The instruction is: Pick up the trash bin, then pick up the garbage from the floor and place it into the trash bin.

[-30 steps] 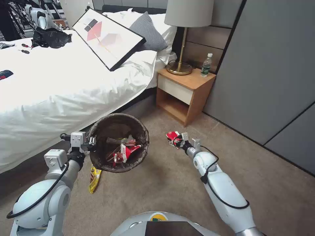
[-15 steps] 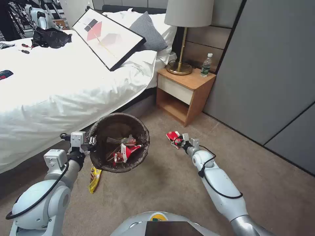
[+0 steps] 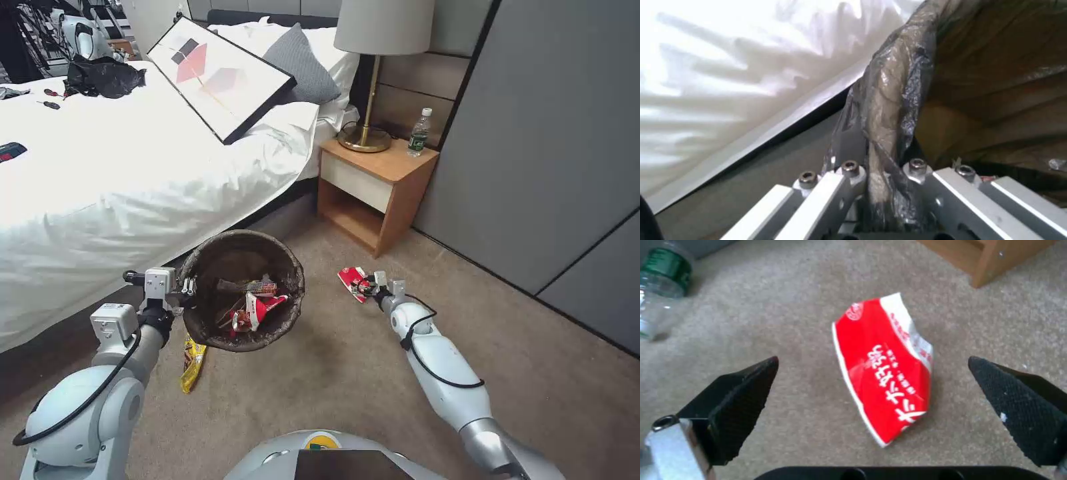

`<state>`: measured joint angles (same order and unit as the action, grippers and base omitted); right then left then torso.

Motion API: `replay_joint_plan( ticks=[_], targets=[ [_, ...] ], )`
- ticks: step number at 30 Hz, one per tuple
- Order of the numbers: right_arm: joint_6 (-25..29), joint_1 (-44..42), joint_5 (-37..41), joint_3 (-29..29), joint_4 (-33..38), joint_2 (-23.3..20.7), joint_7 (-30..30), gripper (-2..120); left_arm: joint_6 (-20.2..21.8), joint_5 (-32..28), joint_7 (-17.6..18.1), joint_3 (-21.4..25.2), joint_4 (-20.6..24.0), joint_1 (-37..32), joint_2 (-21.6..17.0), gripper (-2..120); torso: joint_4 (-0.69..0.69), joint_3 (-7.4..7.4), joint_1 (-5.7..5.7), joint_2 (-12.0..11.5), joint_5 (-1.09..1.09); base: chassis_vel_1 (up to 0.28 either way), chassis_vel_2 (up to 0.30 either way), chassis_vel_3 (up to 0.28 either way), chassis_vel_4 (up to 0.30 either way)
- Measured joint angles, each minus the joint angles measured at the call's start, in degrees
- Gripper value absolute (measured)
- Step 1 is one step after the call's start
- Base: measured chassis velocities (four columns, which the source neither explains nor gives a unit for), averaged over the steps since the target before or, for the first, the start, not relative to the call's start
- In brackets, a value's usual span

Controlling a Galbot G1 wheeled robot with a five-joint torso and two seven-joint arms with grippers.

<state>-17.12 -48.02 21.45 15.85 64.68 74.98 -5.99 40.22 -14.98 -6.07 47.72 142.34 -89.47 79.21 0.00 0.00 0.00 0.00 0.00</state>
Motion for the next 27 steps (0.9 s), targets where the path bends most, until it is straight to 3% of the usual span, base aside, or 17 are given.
replay_joint_plan(
  ticks=[27],
  targets=[
    [4.48, 8.63, -0.03, -2.59, -16.24, 2.24, -0.27, 100, -0.04, 0.69, -0.04, -0.56, -0.23, 0.16, -0.03, 3, 0.00, 0.00, 0.00, 0.00, 0.00, 0.000, 0.000, 0.000, 0.000]
  ],
)
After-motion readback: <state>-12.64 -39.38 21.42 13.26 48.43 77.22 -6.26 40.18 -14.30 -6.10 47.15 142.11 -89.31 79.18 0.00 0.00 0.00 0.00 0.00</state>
